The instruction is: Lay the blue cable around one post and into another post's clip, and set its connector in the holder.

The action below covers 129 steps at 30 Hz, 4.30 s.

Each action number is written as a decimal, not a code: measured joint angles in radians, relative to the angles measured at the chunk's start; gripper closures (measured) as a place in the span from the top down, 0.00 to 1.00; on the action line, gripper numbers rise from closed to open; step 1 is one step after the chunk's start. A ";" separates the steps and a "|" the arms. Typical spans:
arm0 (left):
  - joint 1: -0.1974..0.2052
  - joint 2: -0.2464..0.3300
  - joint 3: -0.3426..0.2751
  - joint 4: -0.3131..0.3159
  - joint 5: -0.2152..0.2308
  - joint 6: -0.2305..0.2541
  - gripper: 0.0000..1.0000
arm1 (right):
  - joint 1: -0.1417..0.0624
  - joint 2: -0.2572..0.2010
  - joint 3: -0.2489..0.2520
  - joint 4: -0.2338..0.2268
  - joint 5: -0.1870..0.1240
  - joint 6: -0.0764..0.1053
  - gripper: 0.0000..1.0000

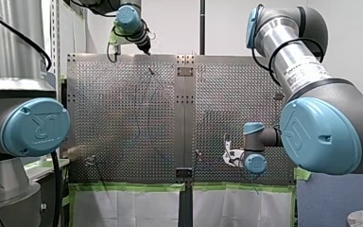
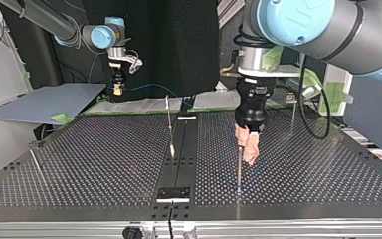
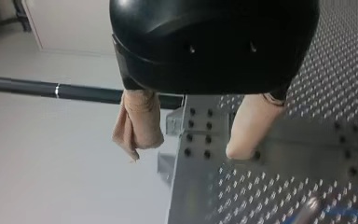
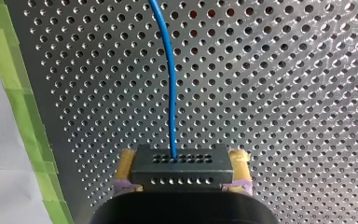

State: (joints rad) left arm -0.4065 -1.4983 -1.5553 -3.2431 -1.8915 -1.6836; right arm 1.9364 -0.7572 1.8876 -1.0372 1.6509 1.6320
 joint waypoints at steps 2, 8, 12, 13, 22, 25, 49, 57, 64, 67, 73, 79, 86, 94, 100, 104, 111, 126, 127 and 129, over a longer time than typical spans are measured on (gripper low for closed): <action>-0.013 -0.002 -0.019 0.019 -0.003 -0.017 1.00 | 0.000 0.000 0.000 0.000 -0.001 0.001 0.13; -0.057 -0.030 -0.067 0.067 -0.039 -0.061 1.00 | 0.002 0.000 0.000 0.000 -0.002 0.002 0.13; -0.090 -0.061 -0.100 0.100 -0.071 -0.067 1.00 | 0.003 0.000 0.000 0.000 -0.003 0.002 0.13; -0.100 -0.072 -0.110 0.111 -0.082 -0.069 1.00 | 0.003 0.000 0.000 0.000 -0.004 0.002 0.13; -0.177 -0.149 -0.188 0.188 -0.159 -0.090 1.00 | 0.002 0.000 0.000 -0.007 -0.006 0.003 0.13; -0.203 -0.174 -0.213 0.213 -0.184 -0.104 1.00 | -0.001 0.000 -0.001 -0.007 -0.006 0.003 0.13; -0.350 -0.355 -0.415 0.416 -0.199 -0.143 1.00 | -0.004 -0.013 -0.020 0.065 -0.015 -0.018 0.13; -0.322 -0.425 -0.485 0.485 -0.186 -0.148 1.00 | 0.004 -0.064 -0.020 0.120 -0.028 -0.021 0.13; -0.297 -0.452 -0.555 0.555 -0.138 -0.155 1.00 | 0.012 -0.082 -0.020 0.161 -0.031 -0.026 0.13; -0.290 -0.453 -0.582 0.583 -0.113 -0.169 1.00 | 0.016 -0.082 -0.020 0.171 -0.029 -0.030 0.13; -0.272 -0.464 -0.632 0.633 -0.065 -0.207 1.00 | 0.026 -0.084 -0.009 0.180 -0.014 -0.036 0.13; -0.266 -0.506 -0.635 0.681 -0.018 -0.239 1.00 | 0.045 -0.091 -0.005 0.184 -0.011 -0.047 0.13; -0.266 -0.535 -0.630 0.736 0.037 -0.288 1.00 | 0.070 -0.108 -0.005 0.185 -0.039 -0.050 0.13; -0.266 -0.537 -0.618 0.806 0.107 -0.358 1.00 | 0.095 -0.112 -0.004 0.183 -0.049 -0.050 0.13; -0.266 -0.538 -0.615 0.858 0.132 -0.410 1.00 | 0.118 -0.113 -0.004 0.178 -0.050 -0.050 0.13; -0.265 -0.538 -0.615 0.893 0.111 -0.445 1.00 | 0.132 -0.118 -0.004 0.178 -0.053 -0.050 0.13; -0.267 -0.542 -0.615 0.950 0.076 -0.499 1.00 | 0.162 -0.140 -0.004 0.185 -0.060 -0.050 0.13; -0.277 -0.654 -0.588 1.076 0.095 -0.592 1.00 | 0.196 -0.182 -0.004 0.199 -0.049 -0.024 0.13; -0.277 -0.662 -0.583 1.087 0.094 -0.602 1.00 | 0.198 -0.182 -0.004 0.198 -0.049 -0.023 0.13; -0.278 -0.670 -0.577 1.103 0.094 -0.619 1.00 | 0.199 -0.182 -0.004 0.197 -0.049 -0.022 0.13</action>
State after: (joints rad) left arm -0.6841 -2.1684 -2.1318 -2.1401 -1.7975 -2.3024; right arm 2.1358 -0.9394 1.8832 -0.8398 1.6016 1.6099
